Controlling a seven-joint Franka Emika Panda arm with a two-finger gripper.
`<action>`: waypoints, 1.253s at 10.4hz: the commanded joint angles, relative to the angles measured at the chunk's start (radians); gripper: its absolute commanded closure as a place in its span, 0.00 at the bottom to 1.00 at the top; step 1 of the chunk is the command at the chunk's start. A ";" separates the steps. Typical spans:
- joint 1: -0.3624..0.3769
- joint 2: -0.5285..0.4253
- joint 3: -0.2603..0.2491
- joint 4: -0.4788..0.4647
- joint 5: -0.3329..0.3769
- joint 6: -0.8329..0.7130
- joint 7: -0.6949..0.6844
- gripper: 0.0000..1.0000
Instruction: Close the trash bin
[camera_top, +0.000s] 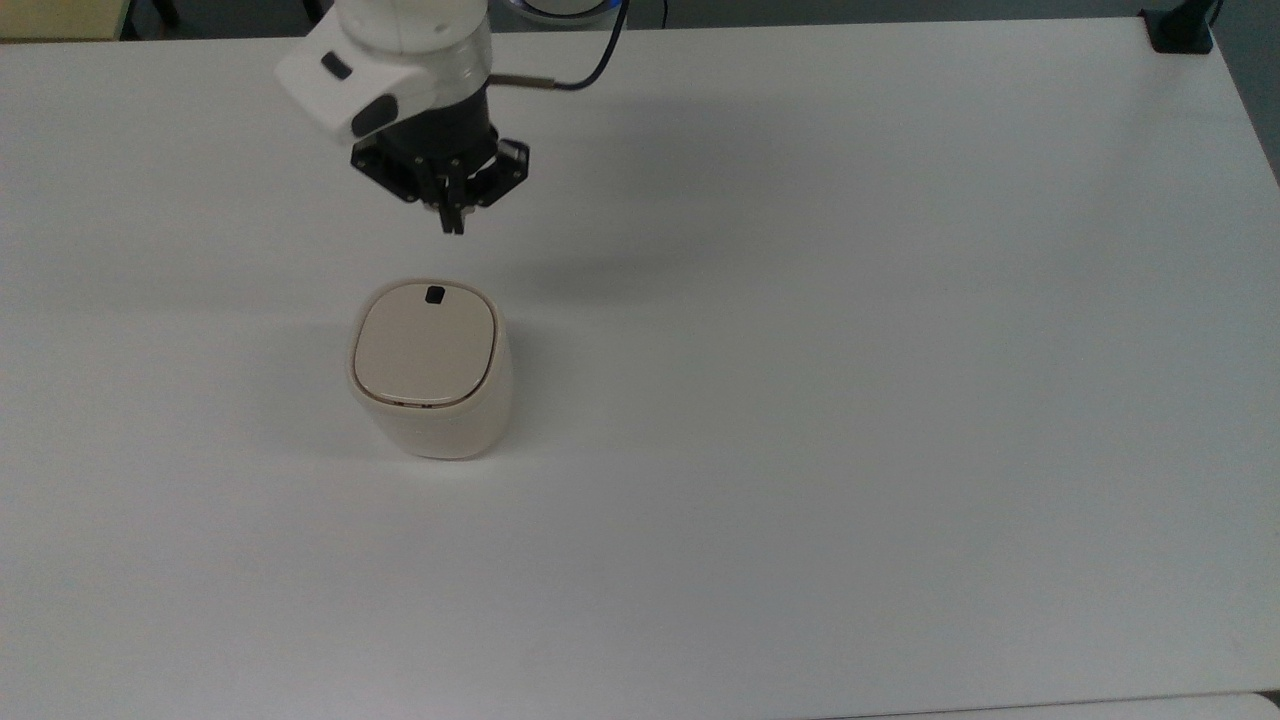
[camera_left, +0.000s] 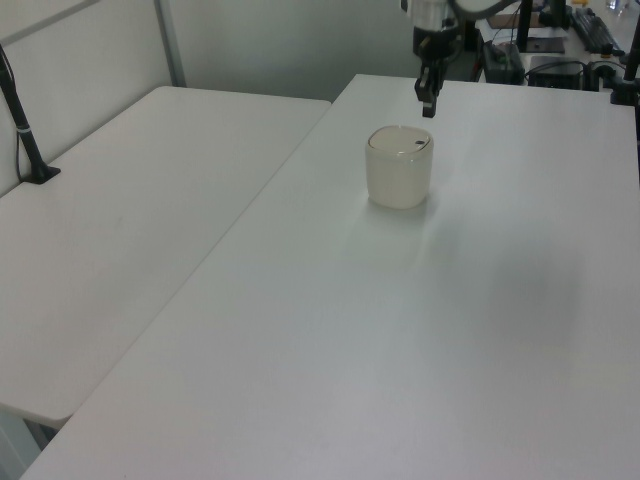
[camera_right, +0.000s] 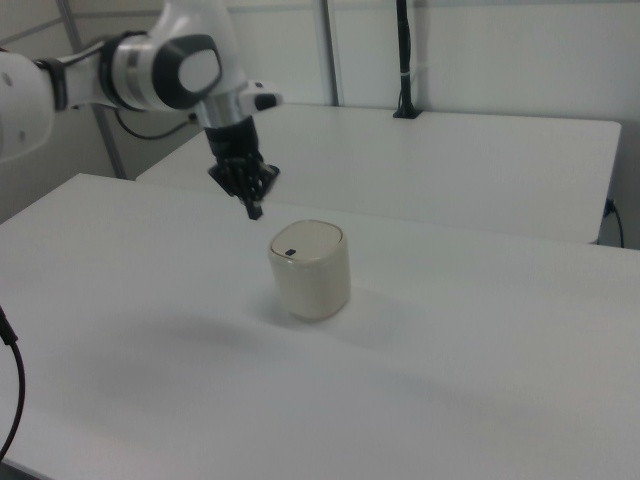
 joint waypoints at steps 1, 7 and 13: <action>0.071 -0.134 -0.001 -0.047 -0.009 -0.114 0.016 0.95; 0.084 -0.287 -0.006 -0.183 0.007 -0.118 0.065 0.55; 0.082 -0.287 -0.006 -0.180 0.004 -0.139 0.062 0.00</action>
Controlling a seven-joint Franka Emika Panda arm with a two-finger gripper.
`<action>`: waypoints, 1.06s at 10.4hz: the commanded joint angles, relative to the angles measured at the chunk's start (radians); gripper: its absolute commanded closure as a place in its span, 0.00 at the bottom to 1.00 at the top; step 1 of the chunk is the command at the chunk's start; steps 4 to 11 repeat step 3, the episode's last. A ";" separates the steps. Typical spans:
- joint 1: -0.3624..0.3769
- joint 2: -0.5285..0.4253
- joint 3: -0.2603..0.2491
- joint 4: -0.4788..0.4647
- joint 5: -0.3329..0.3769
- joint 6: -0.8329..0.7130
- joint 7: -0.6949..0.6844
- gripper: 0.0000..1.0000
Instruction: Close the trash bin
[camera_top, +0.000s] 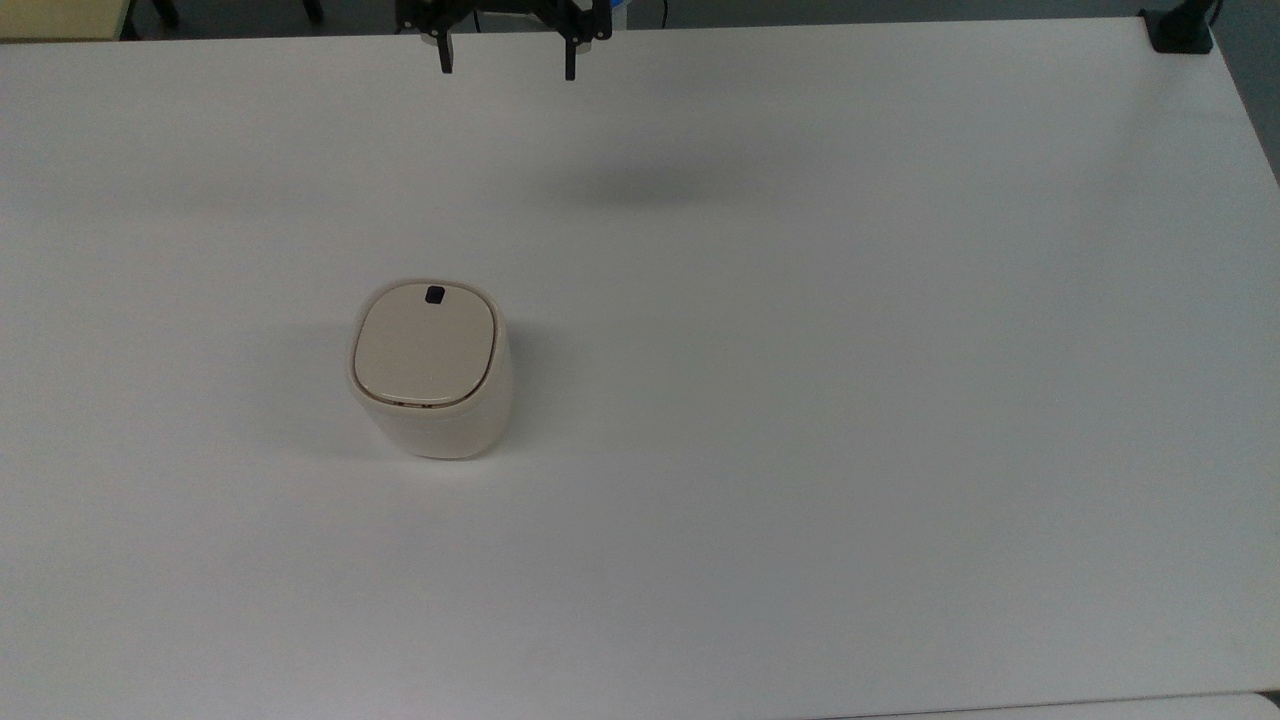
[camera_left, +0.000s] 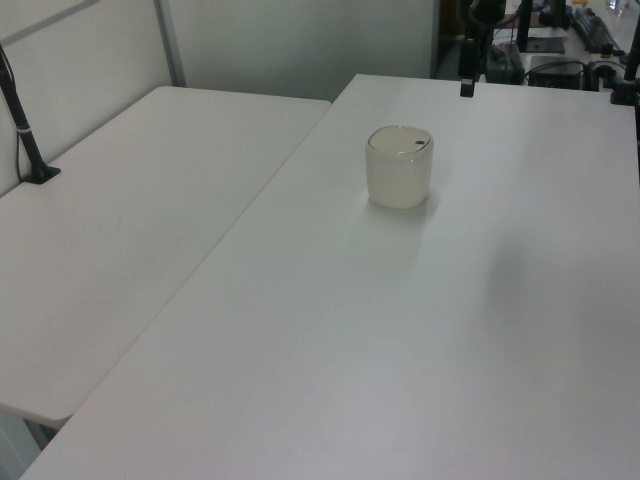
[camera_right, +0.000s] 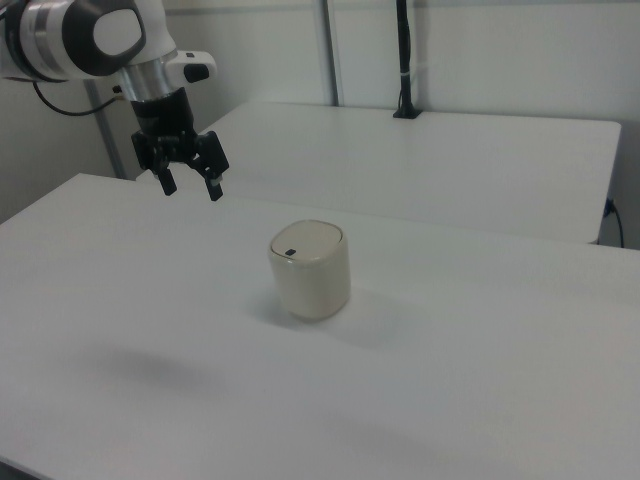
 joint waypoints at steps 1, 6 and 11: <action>0.004 -0.029 -0.002 -0.025 0.004 -0.019 0.016 0.00; 0.003 -0.029 -0.002 -0.022 0.004 -0.022 0.018 0.00; 0.003 -0.029 -0.002 -0.022 0.004 -0.022 0.018 0.00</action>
